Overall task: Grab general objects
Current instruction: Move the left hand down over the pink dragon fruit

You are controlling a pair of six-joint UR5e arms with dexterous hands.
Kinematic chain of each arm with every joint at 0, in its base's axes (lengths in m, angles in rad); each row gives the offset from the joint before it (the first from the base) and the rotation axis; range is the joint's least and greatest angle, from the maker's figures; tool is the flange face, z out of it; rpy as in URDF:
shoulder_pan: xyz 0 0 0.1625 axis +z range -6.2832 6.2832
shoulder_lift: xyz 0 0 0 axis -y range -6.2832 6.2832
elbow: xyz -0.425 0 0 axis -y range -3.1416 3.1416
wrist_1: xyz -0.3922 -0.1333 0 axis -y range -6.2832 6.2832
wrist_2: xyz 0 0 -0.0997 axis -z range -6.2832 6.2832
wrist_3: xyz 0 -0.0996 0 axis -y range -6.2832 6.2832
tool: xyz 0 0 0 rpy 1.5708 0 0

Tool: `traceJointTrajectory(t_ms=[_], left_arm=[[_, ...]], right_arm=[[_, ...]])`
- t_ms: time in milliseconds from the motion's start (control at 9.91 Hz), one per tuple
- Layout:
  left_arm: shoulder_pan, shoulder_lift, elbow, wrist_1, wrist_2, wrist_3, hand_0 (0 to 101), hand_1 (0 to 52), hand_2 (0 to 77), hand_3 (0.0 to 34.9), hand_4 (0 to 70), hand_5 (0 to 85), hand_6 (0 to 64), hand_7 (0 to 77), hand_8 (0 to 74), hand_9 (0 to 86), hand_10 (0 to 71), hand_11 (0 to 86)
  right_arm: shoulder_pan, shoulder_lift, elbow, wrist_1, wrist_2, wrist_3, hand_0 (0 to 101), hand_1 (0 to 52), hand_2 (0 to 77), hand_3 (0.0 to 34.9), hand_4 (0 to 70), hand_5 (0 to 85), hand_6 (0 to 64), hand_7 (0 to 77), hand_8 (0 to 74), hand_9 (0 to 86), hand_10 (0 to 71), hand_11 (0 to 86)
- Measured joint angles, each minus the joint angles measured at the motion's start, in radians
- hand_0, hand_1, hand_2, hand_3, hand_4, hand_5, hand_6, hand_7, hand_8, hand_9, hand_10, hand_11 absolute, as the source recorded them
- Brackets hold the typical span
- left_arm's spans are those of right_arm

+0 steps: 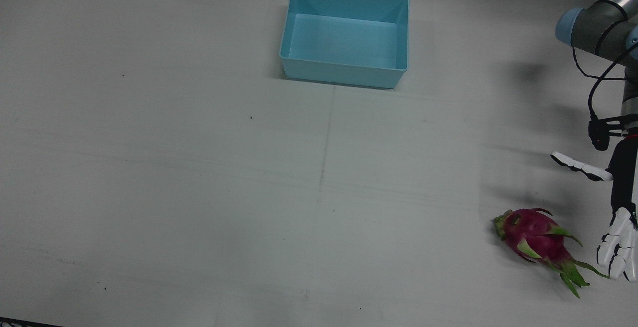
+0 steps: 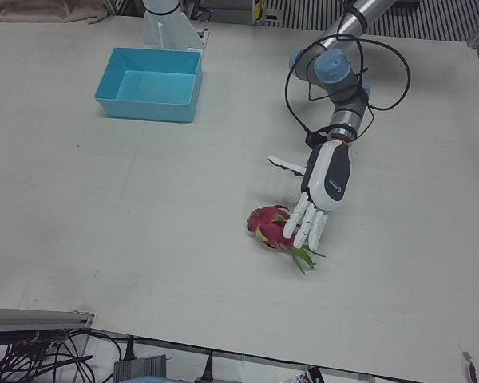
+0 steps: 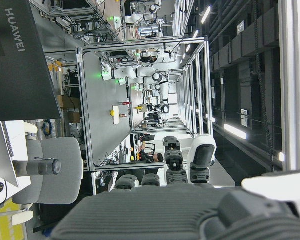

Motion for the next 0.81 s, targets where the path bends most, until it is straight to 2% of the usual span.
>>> traceJointTrajectory(t_ms=[101,202,303,404,505,606,706,807], left_arm=[[0.001,-0.035,-0.025,0.071,0.011,0.049,50,0.0,1.1,6.9,5.4,13.6,1.1,10.4,1.1,1.1,14.2,1.1],[0.002,-0.079,-0.026,0.127,0.015,0.098,50,0.0,1.1,6.9,5.4,13.6,1.1,10.4,1.1,1.1,14.2,1.1],[0.002,-0.143,-0.013,0.179,0.017,0.18,50,0.0,1.6,6.2,5.4,10.9,1.1,10.4,1.1,0.5,14.7,1.1],[0.003,-0.197,0.009,0.21,0.016,0.261,50,0.0,1.6,6.9,5.4,7.6,1.1,10.4,1.1,0.5,14.7,1.1],[0.003,-0.229,0.034,0.22,0.013,0.313,50,0.0,1.1,8.0,6.0,3.8,1.1,8.7,1.1,0.5,14.7,1.1],[0.004,-0.247,0.06,0.219,0.011,0.344,49,0.0,1.6,12.1,6.0,3.3,1.1,4.9,1.1,0.5,14.2,1.1],[0.005,-0.255,0.086,0.216,0.009,0.36,48,0.0,1.6,15.4,5.4,2.7,1.1,4.9,1.1,1.1,14.2,1.1],[0.005,-0.259,0.115,0.211,0.007,0.37,48,0.0,1.6,15.4,5.4,2.7,1.1,4.9,1.1,1.1,14.2,1.1]], right_arm=[[0.0,0.0,0.0,0.0,0.0,0.0,0,6.0,1.6,0.0,0.0,74.2,0.0,0.0,0.0,1.1,0.0,1.1],[0.0,0.0,0.0,0.0,0.0,0.0,0,6.0,1.6,0.0,0.0,74.2,0.0,0.0,0.0,1.1,0.0,1.1],[0.0,0.0,0.0,0.0,0.0,0.0,0,6.0,1.6,0.0,0.0,74.2,0.0,0.0,0.0,1.1,0.0,1.1],[0.0,0.0,0.0,0.0,0.0,0.0,0,6.0,1.6,0.0,0.0,74.2,0.0,0.0,0.0,1.1,0.0,1.1],[0.0,0.0,0.0,0.0,0.0,0.0,0,6.0,1.6,0.0,0.0,74.2,0.0,0.0,0.0,1.1,0.0,1.1],[0.0,0.0,0.0,0.0,0.0,0.0,0,6.0,1.6,0.0,0.0,74.2,0.0,0.0,0.0,1.1,0.0,1.1],[0.0,0.0,0.0,0.0,0.0,0.0,0,6.0,1.6,0.0,0.0,74.2,0.0,0.0,0.0,1.1,0.0,1.1],[0.0,0.0,0.0,0.0,0.0,0.0,0,6.0,1.6,0.0,0.0,74.2,0.0,0.0,0.0,1.6,0.0,1.1]])
